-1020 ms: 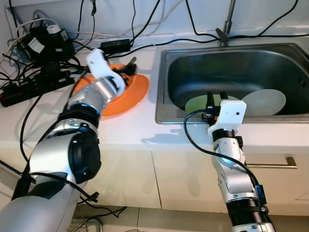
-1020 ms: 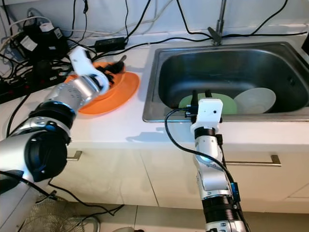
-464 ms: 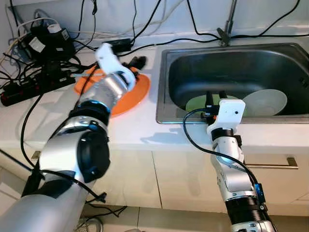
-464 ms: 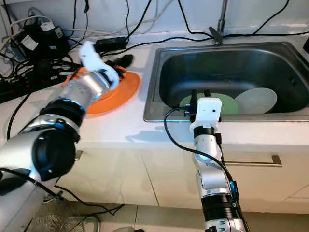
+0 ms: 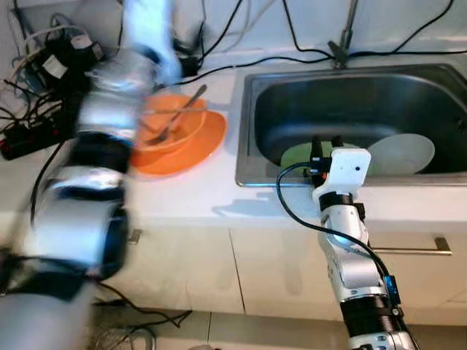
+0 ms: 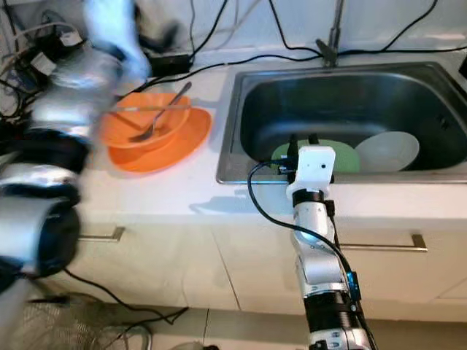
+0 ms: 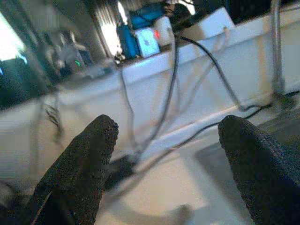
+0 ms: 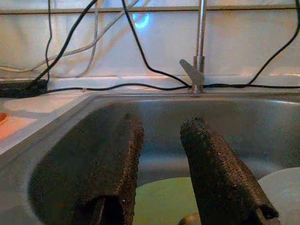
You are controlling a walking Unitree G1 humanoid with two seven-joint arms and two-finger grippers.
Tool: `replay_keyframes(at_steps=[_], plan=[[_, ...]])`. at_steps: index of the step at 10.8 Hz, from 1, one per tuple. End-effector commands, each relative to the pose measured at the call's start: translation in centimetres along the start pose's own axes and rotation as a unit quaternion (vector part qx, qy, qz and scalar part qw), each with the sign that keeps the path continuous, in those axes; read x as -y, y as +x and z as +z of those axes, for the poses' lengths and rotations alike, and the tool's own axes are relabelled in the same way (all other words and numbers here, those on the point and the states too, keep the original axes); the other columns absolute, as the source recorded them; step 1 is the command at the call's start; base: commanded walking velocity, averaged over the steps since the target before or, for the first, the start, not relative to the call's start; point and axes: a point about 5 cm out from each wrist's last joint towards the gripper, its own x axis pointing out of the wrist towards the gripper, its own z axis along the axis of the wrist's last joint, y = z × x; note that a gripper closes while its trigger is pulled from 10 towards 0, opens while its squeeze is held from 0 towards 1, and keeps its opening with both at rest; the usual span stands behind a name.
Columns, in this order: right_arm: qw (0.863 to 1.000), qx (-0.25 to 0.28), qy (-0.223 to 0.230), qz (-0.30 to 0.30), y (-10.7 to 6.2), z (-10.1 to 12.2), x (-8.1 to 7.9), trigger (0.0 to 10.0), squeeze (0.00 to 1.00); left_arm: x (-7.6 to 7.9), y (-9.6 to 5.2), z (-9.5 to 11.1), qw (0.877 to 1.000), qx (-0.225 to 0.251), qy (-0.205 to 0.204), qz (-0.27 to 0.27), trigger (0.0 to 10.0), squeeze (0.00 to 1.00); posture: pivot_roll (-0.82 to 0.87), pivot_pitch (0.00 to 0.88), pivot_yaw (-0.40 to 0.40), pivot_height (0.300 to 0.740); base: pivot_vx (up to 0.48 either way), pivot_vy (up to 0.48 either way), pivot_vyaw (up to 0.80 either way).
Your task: Kitchen organization
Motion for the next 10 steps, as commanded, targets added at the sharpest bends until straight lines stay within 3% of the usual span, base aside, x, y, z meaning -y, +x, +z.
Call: replay_keyframes(at_steps=[1, 2, 4, 5, 7, 9, 10], plan=[[1.0, 0.002, 0.005, 0.003, 0.2, 0.1, -0.5, 10.0, 0.0, -0.3, -0.7, -1.2, 0.997, -0.024, 0.064, -0.034, 10.0, 0.0, 0.04, 0.0, 0.141, 0.74, 0.0, 0.0, 0.0], [1.0, 0.002, 0.006, 0.005, 0.2, 0.0, -0.6, 10.0, 0.0, -1.0, -1.2, -2.0, 0.99, -0.048, 0.124, -0.049, 10.0, 0.0, 0.05, 0.0, 0.142, 0.74, 0.0, 0.0, 0.0], [1.0, 0.001, 0.009, 0.006, 0.3, -0.1, -0.9, 10.0, 0.0, -1.9, -2.5, -4.0, 0.956, -0.094, 0.252, -0.115, 10.0, 0.0, 0.06, 0.0, 0.151, 0.74, 0.0, 0.0, 0.0], [1.0, 0.002, 0.01, 0.006, 0.3, 0.0, -0.9, 10.0, 0.0, -1.8, -2.7, -4.5, 0.942, -0.106, 0.283, -0.145, 10.0, 0.0, 0.06, 0.0, 0.154, 0.74, 0.0, 0.0, 0.0], [1.0, 0.001, 0.011, 0.0, 0.1, -0.2, -0.8, 10.0, 0.0, -0.7, -2.8, -5.8, 0.931, -0.136, 0.272, -0.201, 10.0, 0.0, 0.05, 0.0, 0.166, 0.74, 0.0, 0.0, 0.0], [1.0, 0.002, 0.011, -0.007, -0.1, -0.2, -0.6, 10.0, 0.0, -0.1, -2.8, -6.7, 0.921, -0.162, 0.276, -0.224, 10.0, 0.0, 0.04, 0.0, 0.177, 0.74, 0.0, 0.0, 0.0], [1.0, 0.002, 0.011, -0.01, -0.3, -0.2, -0.5, 10.0, 0.0, -0.2, -2.8, -6.9, 0.912, -0.173, 0.298, -0.223, 10.0, 0.0, 0.04, 0.0, 0.182, 0.74, 0.0, 0.0, 0.0]])
